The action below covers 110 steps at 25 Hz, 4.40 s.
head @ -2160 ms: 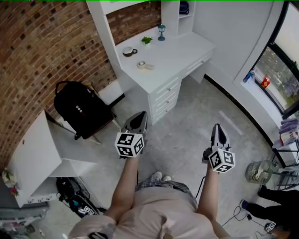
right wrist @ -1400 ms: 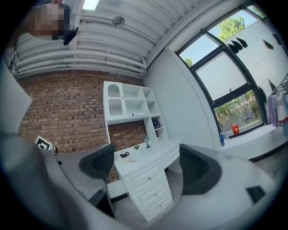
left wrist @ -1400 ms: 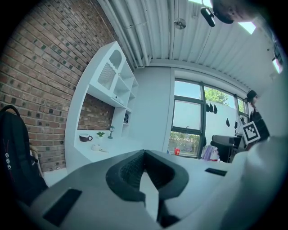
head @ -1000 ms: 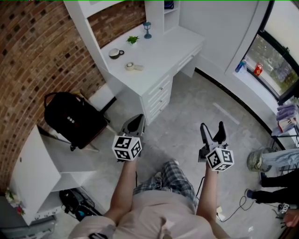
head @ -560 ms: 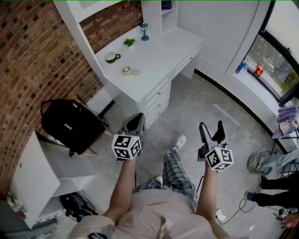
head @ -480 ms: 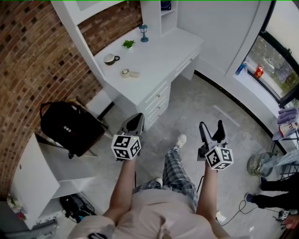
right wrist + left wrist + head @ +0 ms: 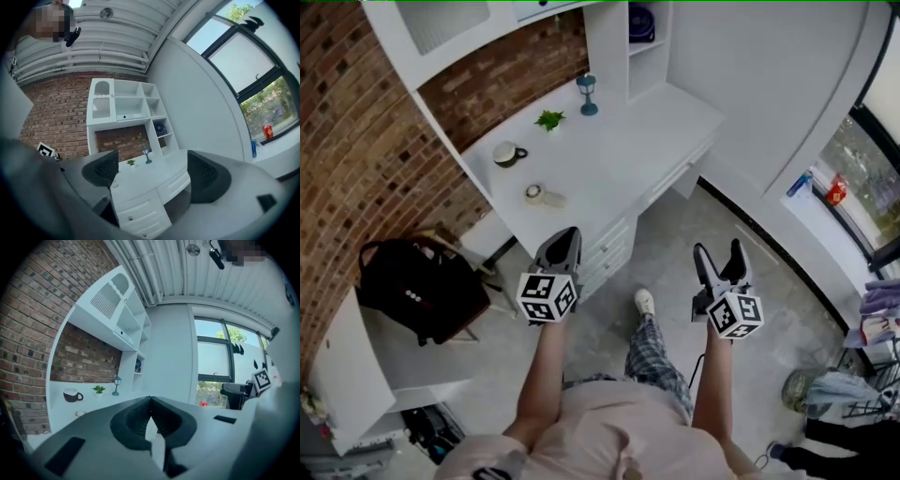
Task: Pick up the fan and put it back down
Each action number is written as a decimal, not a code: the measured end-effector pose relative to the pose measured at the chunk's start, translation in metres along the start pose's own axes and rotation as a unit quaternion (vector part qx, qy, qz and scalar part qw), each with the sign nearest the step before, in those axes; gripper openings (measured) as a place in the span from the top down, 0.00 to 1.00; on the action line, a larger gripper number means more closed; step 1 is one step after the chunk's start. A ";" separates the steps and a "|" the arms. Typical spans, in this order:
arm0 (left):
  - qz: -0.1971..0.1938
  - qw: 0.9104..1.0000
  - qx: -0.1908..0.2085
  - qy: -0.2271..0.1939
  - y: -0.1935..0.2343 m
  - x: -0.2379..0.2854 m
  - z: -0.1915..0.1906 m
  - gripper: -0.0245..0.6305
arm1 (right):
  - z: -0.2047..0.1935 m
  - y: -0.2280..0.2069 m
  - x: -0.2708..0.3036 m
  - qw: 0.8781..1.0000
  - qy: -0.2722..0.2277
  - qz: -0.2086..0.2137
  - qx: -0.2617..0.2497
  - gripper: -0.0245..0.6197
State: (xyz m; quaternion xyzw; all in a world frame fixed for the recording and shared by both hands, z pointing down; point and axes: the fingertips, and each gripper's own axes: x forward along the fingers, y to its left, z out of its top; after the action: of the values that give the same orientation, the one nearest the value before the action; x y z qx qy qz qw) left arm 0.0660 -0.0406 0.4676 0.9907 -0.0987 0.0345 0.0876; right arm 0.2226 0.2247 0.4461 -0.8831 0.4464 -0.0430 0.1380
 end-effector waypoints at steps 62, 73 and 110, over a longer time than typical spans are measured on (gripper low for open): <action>0.445 0.886 -0.131 0.003 0.250 0.015 -0.029 0.92 | -0.202 0.295 0.370 0.794 0.320 0.506 -0.108 0.26; 0.455 0.872 -0.180 0.031 0.262 0.022 -0.097 0.92 | -0.315 0.294 0.354 0.731 0.432 0.483 -0.214 0.41; 0.438 0.892 -0.113 -0.016 0.239 0.001 0.009 0.92 | -0.171 0.295 0.375 0.830 0.294 0.439 -0.177 0.65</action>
State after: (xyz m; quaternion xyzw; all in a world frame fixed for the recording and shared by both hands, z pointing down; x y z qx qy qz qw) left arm 0.0191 -0.2727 0.4987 0.8309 -0.5271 0.0425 0.1730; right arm 0.1839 -0.2767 0.5086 -0.5493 0.8063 -0.1560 -0.1542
